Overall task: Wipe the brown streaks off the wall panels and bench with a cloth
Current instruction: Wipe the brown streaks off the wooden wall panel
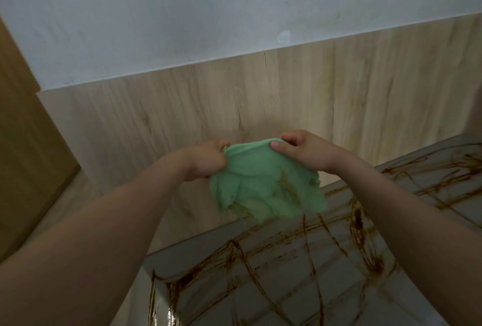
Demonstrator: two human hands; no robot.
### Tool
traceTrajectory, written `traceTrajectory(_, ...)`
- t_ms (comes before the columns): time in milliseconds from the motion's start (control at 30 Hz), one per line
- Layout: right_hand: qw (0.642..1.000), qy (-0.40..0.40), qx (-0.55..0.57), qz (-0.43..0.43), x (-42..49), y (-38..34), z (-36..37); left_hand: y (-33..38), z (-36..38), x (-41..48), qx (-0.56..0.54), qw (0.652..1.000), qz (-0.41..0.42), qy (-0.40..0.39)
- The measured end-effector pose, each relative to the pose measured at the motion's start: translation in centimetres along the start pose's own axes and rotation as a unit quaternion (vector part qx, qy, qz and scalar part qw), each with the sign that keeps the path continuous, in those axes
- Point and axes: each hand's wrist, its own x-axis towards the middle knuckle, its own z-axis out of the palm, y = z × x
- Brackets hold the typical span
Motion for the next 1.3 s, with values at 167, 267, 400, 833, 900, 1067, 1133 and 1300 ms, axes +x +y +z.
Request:
traceTrajectory(167,0.992,0.003,-0.128,0.005,0.0,1.0,0.2,-0.6,-0.5,1.0,-0.079,0.993,-0.045,0.077)
traceTrajectory(267,0.999,-0.015,-0.038,0.029,-0.8,1.5,-0.8,-0.7,-1.1,1.0,-0.220,0.968,-0.053,0.108)
traceTrajectory(400,0.935,-0.101,0.332,0.070,-1.8,2.1,-1.6,-0.8,-2.0,1.2,-0.394,0.917,-0.029,0.062)
traceTrajectory(833,0.958,-0.106,0.265,0.008,-1.6,0.2,-2.2,1.4,4.7,1.6,-0.295,0.931,-0.037,-0.213)
traceTrajectory(900,0.985,-0.069,0.157,0.004,-1.7,1.0,-2.8,3.0,6.5,1.8,-0.243,0.941,-0.021,-0.236)
traceTrajectory(1067,0.993,0.019,0.107,0.045,-2.2,3.3,-1.2,3.9,6.7,2.7,-0.152,0.952,-0.057,-0.261)
traceTrajectory(1133,0.989,0.066,0.115,0.060,-2.2,4.5,1.2,3.1,6.9,2.9,-0.191,0.947,-0.087,-0.242)
traceTrajectory(1300,0.884,0.060,0.344,0.312,-2.1,7.6,7.7,0.8,6.0,2.2,-0.339,0.927,-0.116,-0.114)
